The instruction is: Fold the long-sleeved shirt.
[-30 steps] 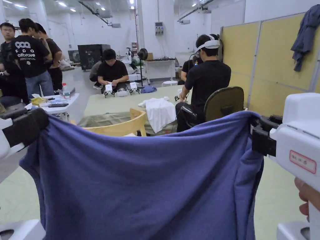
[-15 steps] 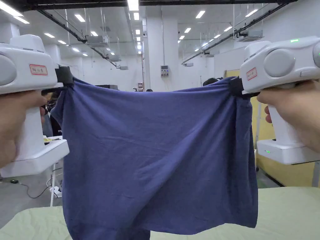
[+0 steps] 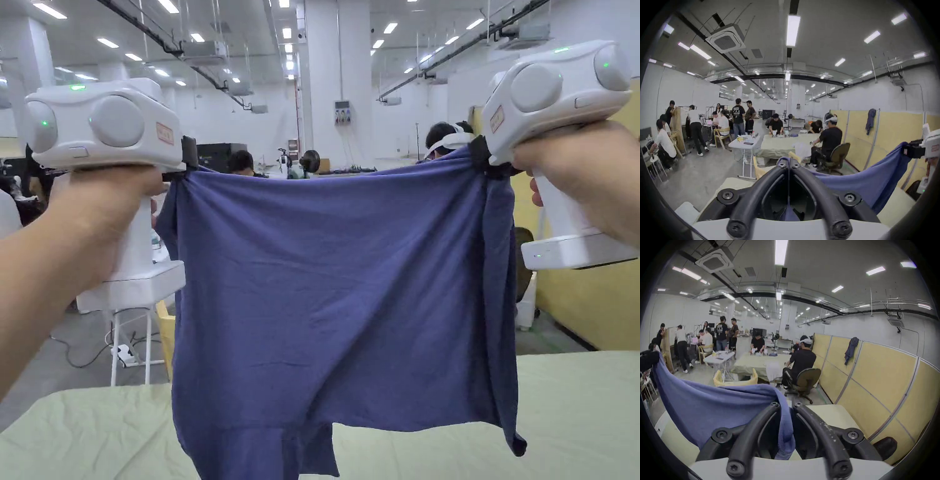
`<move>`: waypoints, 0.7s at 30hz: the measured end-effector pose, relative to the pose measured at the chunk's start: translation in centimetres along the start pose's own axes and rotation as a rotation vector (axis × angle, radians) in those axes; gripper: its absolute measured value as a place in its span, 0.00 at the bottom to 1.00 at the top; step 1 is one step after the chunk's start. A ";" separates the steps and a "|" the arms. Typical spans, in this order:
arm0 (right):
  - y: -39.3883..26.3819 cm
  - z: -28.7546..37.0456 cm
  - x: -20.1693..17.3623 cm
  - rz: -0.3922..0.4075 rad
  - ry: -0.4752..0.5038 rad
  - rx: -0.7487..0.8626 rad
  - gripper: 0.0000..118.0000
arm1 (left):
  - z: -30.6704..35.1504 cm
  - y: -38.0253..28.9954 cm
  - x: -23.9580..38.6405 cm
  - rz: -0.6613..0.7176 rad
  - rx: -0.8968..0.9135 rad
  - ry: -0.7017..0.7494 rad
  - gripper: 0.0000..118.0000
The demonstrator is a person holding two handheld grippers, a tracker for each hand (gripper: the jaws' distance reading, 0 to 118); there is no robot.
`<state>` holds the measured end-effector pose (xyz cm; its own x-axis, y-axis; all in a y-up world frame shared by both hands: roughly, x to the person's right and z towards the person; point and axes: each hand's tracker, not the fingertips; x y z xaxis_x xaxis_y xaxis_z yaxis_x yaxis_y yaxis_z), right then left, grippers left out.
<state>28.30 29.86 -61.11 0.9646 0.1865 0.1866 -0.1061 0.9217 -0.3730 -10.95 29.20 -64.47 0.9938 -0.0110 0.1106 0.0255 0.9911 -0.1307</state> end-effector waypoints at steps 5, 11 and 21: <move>-9.5 -6.2 -2.2 0.053 0.046 -0.140 0.11 | -5.4 -9.7 0.5 -0.002 -0.144 -0.024 0.00; -21.8 -14.0 -4.4 0.043 0.094 -0.334 0.11 | -8.9 -23.7 2.0 -0.030 -0.365 -0.059 0.00; -33.4 -14.5 -4.8 0.053 0.119 -0.474 0.11 | -7.1 -34.0 1.9 -0.044 -0.513 -0.079 0.00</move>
<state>30.68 -6.73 -62.70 0.9847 0.1631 0.0617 -0.0605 0.6511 -0.7566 -9.20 -5.45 -66.80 0.9800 -0.0211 0.1981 0.1361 0.7970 -0.5884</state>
